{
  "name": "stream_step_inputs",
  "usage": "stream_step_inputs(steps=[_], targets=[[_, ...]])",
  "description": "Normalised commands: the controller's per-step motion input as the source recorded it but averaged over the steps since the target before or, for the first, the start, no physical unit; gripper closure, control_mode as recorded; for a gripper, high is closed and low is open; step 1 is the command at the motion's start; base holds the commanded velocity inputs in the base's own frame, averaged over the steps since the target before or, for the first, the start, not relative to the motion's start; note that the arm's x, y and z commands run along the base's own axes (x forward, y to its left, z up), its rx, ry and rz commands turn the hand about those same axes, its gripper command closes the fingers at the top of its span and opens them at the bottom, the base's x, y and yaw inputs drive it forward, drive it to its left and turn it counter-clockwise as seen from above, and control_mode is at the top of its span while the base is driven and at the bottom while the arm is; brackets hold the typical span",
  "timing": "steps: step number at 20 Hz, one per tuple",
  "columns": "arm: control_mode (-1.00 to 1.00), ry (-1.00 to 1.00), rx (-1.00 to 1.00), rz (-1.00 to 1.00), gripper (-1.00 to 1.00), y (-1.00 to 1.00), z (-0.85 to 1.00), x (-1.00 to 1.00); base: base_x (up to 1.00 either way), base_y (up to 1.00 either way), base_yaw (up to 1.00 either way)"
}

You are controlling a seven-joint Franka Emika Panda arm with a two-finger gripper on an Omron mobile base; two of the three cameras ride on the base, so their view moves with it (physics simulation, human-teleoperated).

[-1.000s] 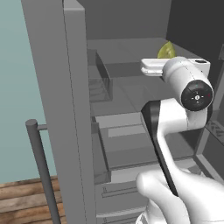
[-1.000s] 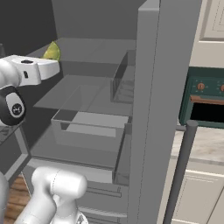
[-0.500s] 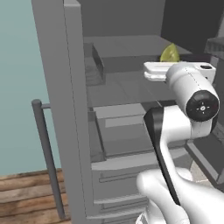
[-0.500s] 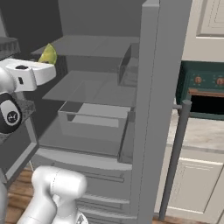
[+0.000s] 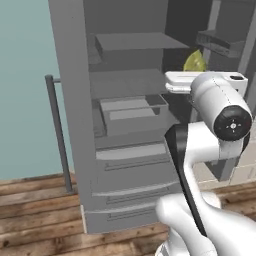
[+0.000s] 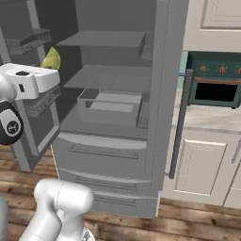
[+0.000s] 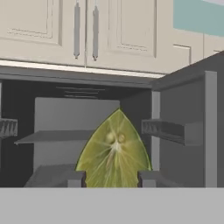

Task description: There is a bowl on the dining counter. Grab a lemon wedge from the fridge and place it in the bowl. Then get the liquor bottle and glass cup from the cabinet and place them next to the bowl.

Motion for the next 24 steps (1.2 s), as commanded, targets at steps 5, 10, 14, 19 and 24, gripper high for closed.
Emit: stream_step_inputs(steps=[5, 10, 14, 19, 24], targets=[[1.0, 0.0, 0.0, 0.0, 1.0, 0.0, 0.0, 0.0, -0.85, 0.05, -0.18], [1.0, 0.0, 0.0, 0.0, 1.0, 0.0, 0.0, 0.0, -1.0, 0.0, -0.2], [1.0, 0.0, 0.0, 0.0, 1.0, 0.0, 0.0, 0.0, -1.0, 0.0, -0.21], [1.0, 0.0, 0.0, 0.0, 1.0, 0.0, 0.0, 0.0, -1.0, -0.09, -0.28], [1.0, 0.0, 0.0, 0.0, 1.0, 0.0, 0.0, 0.0, -1.0, -0.29, -0.34]])
